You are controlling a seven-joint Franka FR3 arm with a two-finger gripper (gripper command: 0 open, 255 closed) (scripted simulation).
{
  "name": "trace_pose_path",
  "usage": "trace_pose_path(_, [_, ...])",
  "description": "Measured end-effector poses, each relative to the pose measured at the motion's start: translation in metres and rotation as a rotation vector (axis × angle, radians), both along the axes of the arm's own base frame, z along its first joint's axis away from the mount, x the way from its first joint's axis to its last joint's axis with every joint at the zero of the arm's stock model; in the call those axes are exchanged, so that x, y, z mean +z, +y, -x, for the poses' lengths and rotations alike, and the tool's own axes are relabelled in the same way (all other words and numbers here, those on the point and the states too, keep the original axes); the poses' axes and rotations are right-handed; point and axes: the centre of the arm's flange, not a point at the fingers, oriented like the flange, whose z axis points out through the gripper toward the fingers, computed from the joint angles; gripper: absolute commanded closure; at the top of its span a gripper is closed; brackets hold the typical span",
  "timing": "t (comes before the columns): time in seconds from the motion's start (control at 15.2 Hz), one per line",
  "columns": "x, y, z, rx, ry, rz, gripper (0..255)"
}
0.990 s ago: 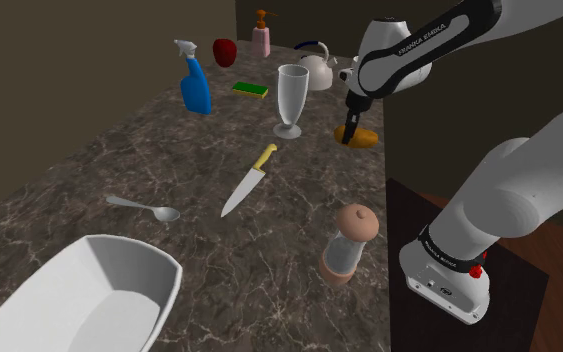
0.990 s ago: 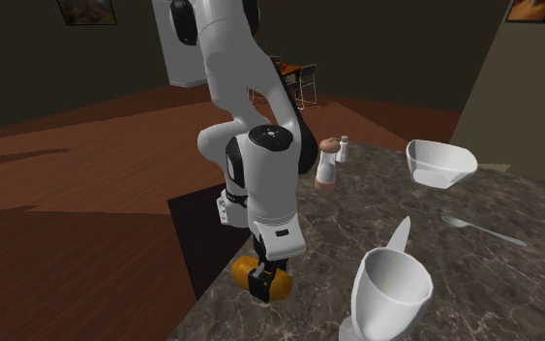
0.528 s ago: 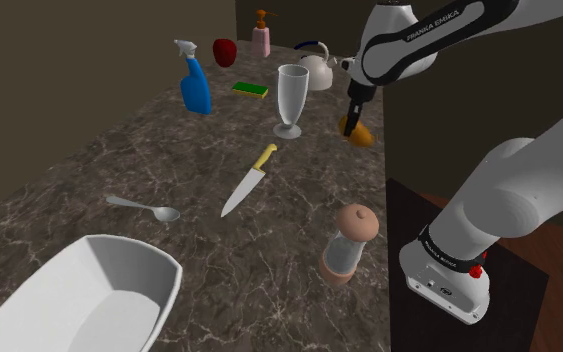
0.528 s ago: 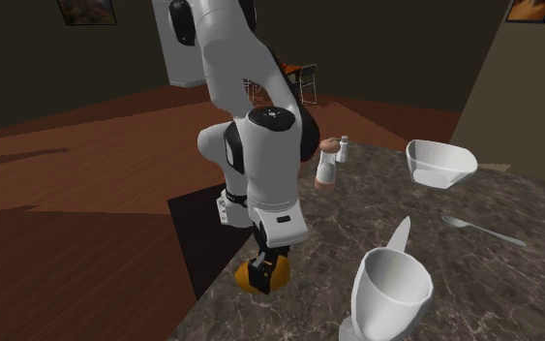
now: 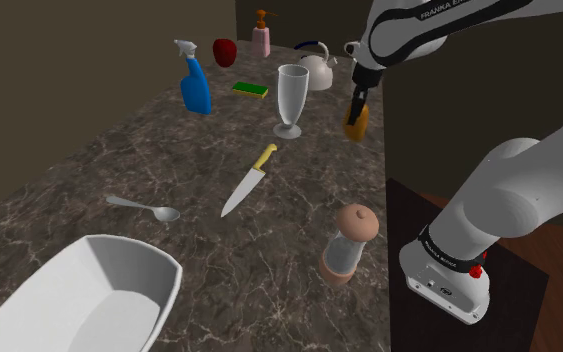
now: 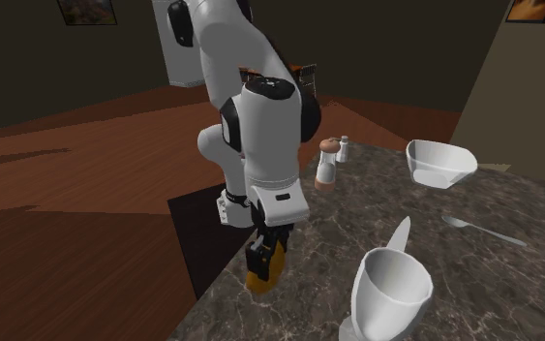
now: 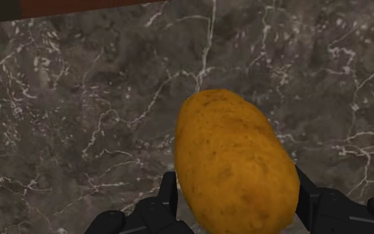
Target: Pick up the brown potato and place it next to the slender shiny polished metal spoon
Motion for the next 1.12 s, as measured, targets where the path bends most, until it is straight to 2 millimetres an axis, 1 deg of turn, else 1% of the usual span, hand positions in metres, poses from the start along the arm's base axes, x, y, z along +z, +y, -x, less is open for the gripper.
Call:
trace_pose_path(0.79, [0.063,0.001,0.001,0.000,0.000,0.000,255])
trace_pose_path(0.92, [0.065,0.015,-0.006,0.000,0.000,0.000,255])
trace_pose_path(1.12, [0.067,0.049,-0.019,0.001,0.001,0.001,255])
